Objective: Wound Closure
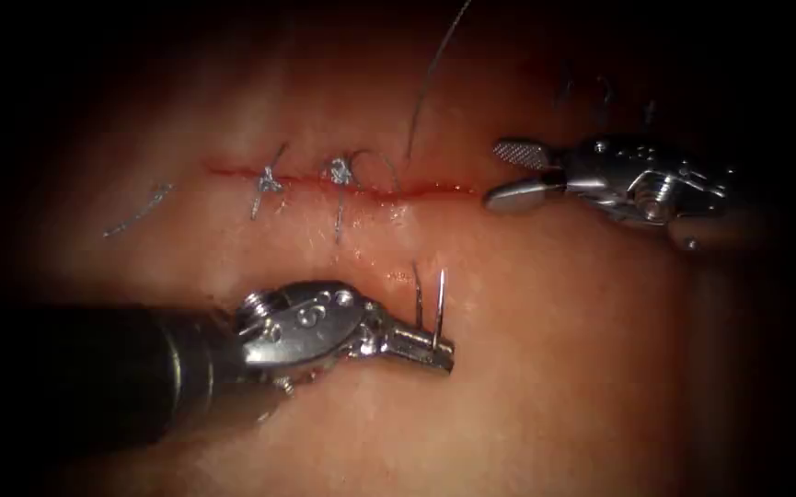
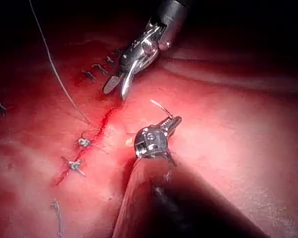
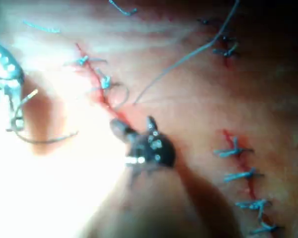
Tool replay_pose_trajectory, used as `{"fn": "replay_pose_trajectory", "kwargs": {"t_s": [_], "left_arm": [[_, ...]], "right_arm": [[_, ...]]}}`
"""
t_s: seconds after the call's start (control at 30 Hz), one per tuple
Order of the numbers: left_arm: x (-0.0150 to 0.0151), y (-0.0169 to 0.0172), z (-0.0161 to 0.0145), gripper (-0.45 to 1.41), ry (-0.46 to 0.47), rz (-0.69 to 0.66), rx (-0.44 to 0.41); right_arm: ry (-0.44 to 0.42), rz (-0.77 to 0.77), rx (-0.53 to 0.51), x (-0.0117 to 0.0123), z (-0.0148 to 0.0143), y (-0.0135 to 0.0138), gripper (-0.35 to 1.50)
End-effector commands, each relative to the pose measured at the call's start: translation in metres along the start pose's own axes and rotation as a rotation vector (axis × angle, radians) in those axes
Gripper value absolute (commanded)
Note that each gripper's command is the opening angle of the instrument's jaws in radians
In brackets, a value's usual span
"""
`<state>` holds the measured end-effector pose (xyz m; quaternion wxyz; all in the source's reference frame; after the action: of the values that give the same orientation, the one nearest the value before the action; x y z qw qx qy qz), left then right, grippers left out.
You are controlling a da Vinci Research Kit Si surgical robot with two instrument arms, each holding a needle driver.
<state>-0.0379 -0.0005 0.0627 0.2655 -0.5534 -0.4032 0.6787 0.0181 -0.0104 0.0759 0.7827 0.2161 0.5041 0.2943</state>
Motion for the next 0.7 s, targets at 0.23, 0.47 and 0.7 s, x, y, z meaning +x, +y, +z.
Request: {"fn": "replay_pose_trajectory", "kwargs": {"t_s": [0.23,0.47,0.7], "left_arm": [[0.0033,0.0022,-0.0018,-0.45,-0.057,0.225,0.022],[0.006,0.0008,-0.0048,-0.45,-0.285,0.585,0.34],[0.0093,0.0005,-0.0073,-0.45,-0.272,0.64,0.366]], "right_arm": [[-0.001,0.0,0.034,0.0,0.0008,-0.0004,1.04],[0.013,-0.011,0.071,0.0006,0.0004,-0.0015,1.03],[0.052,-0.164,0.137,0.0012,0.0014,-0.0038,0.99]]}}
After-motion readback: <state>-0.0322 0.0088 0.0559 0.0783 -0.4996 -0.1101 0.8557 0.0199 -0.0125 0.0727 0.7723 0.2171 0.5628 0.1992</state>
